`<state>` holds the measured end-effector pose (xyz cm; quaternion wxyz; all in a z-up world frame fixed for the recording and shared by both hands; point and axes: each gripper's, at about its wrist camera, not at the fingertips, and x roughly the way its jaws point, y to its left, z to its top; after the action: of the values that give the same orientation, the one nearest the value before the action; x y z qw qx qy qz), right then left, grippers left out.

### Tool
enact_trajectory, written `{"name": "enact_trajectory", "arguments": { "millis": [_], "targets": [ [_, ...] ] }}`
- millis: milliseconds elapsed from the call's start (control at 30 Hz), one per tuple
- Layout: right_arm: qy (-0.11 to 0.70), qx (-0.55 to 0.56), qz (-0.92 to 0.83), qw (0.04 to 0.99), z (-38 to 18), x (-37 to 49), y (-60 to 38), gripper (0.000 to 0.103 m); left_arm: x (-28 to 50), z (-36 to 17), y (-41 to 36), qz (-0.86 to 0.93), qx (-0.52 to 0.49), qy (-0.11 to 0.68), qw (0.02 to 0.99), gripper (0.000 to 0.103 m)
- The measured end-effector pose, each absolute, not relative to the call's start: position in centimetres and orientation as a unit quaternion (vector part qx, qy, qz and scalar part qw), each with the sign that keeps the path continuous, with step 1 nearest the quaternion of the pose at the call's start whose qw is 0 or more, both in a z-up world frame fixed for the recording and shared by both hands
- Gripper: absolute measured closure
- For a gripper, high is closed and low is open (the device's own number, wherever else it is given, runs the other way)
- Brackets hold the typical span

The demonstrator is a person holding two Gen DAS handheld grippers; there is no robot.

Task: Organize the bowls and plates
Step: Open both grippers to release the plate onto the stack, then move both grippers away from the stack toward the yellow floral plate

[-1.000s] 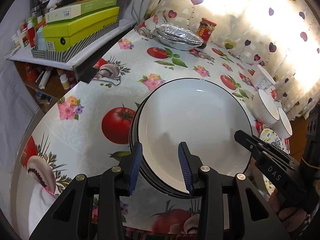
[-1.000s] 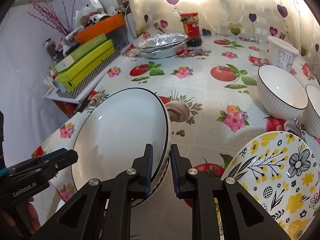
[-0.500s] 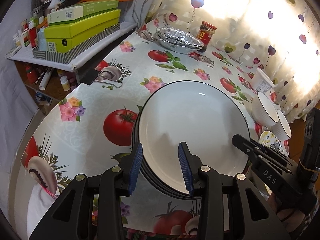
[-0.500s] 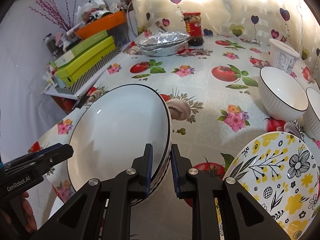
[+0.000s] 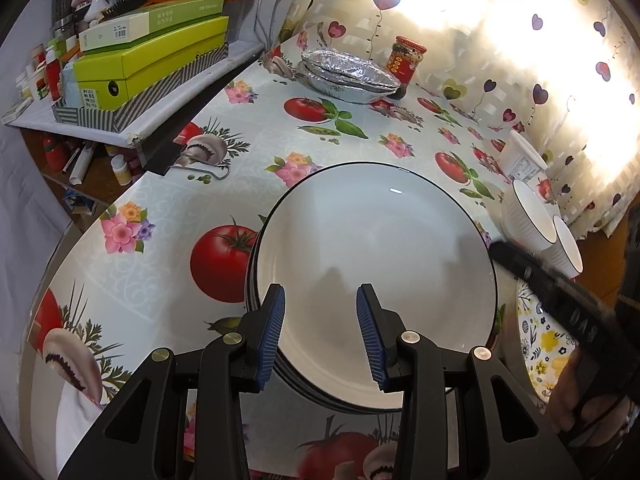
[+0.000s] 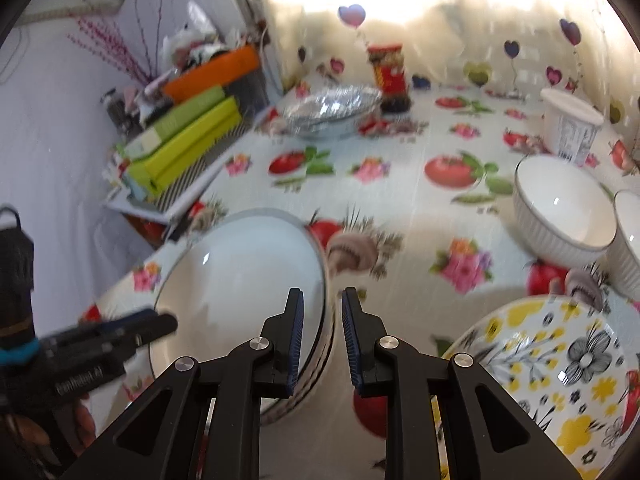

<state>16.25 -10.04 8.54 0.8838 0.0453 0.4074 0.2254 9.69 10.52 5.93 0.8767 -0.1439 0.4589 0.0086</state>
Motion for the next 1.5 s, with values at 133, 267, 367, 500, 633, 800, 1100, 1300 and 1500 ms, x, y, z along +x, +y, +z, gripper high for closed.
{"name": "enact_trajectory", "arguments": {
  "millis": [133,267,367,500,633,800,1100,1300,1500],
  "targets": [
    [0.405,0.051,0.234,0.883,8.7,17.6,-9.7,0.087,10.0,6.0,10.2,0.006,-0.139,0.458,0.878,0.064],
    [0.427,0.067,0.238,0.87,7.8,19.2,-9.3,0.096,10.3,5.8,10.1,0.006,-0.139,0.462,0.876,0.064],
    [0.432,0.076,0.244,0.865,7.5,19.4,-9.3,0.098,10.4,5.7,10.1,0.005,-0.137,0.463,0.875,0.064],
    [0.431,0.079,0.247,0.864,7.4,19.3,-9.2,0.099,10.5,5.7,10.0,0.005,-0.137,0.463,0.876,0.064],
    [0.428,0.067,0.243,0.868,7.3,19.0,-8.8,0.099,10.6,5.6,9.9,0.004,-0.136,0.466,0.874,0.064],
    [0.433,0.08,0.244,0.864,6.6,18.8,-9.0,0.099,10.8,5.4,9.7,0.004,-0.135,0.469,0.873,0.064],
    [0.425,0.09,0.24,0.868,7.5,18.2,-9.7,0.099,11.0,5.0,9.3,0.003,-0.133,0.474,0.87,0.064],
    [0.405,0.083,0.232,0.88,9.0,16.9,-10.7,0.099,10.9,5.6,8.2,-0.006,-0.127,0.468,0.875,0.064],
    [0.397,0.075,0.218,0.888,9.7,15.6,-12.3,0.096,10.7,6.3,6.2,-0.023,-0.121,0.461,0.879,0.064]
  ]
}}
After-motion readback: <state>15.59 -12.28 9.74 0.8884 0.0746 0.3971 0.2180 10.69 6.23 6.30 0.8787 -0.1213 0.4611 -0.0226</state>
